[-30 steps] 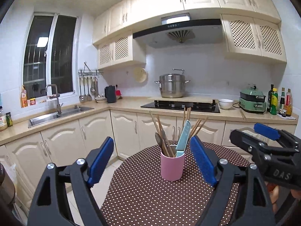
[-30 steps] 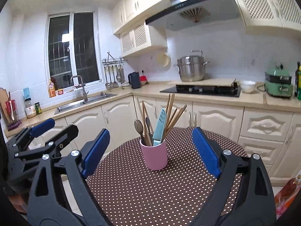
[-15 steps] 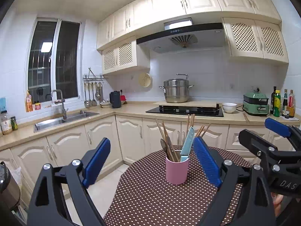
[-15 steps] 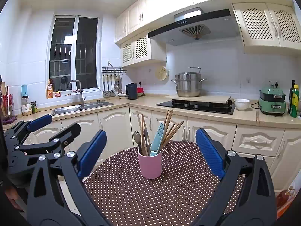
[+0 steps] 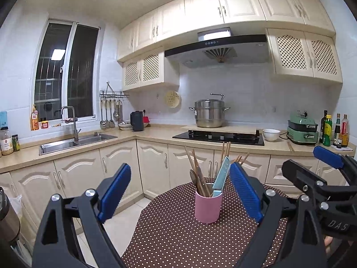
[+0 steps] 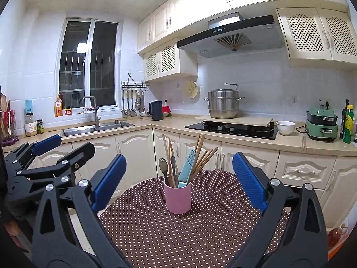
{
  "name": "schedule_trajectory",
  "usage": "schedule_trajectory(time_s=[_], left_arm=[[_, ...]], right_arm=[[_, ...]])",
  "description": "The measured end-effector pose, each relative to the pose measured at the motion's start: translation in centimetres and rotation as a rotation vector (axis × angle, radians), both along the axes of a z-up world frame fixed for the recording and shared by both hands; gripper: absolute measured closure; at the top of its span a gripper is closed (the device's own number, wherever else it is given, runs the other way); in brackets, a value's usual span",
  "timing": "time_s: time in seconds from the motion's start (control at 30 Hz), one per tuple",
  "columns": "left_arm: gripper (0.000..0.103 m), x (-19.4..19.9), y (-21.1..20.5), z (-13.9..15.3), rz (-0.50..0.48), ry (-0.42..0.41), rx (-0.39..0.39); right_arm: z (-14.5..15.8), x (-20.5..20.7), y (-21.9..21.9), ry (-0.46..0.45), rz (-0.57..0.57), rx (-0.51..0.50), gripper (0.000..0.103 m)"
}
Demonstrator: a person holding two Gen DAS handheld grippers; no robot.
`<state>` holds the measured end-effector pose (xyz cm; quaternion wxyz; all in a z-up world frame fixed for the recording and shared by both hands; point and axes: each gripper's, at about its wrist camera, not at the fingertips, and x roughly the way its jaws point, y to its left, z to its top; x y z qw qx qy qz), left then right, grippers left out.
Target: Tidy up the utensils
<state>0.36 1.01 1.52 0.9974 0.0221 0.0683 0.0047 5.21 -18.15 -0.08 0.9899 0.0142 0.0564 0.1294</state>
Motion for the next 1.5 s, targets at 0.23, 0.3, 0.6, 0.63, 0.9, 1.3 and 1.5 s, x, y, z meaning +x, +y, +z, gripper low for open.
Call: schedule_trajectory(time_s=[0.23, 0.3, 0.6, 0.63, 0.9, 1.3, 1.5], left_arm=[[0.015, 0.18, -0.08, -0.33, -0.006, 0.002, -0.006], [0.015, 0.26, -0.07, -0.45, -0.005, 0.003, -0.007], [0.015, 0.46, -0.30, -0.68, -0.005, 0.004, 0.004], [0.015, 0.47, -0.32, -0.67, -0.005, 0.004, 0.004], [0.015, 0.56, -0.40, -0.59, -0.006, 0.004, 0.004], [0.015, 0.59, -0.38, -0.60, -0.015, 0.006, -0.005], [0.015, 0.62, -0.27, -0.72, -0.011, 0.001, 0.001]], right_arm=[[-0.22, 0.05, -0.01, 0.007, 0.002, 0.005, 0.009], [-0.29, 0.10, -0.10, 0.009, 0.001, 0.005, 0.008], [-0.31, 0.12, -0.28, 0.021, 0.001, 0.012, 0.008], [-0.33, 0.12, -0.28, 0.021, 0.000, 0.013, 0.008], [-0.39, -0.01, -0.33, 0.024, 0.000, 0.016, 0.008], [-0.48, 0.01, -0.34, 0.027, 0.001, 0.020, 0.008], [-0.51, 0.03, -0.33, 0.028, 0.000, 0.019, 0.008]])
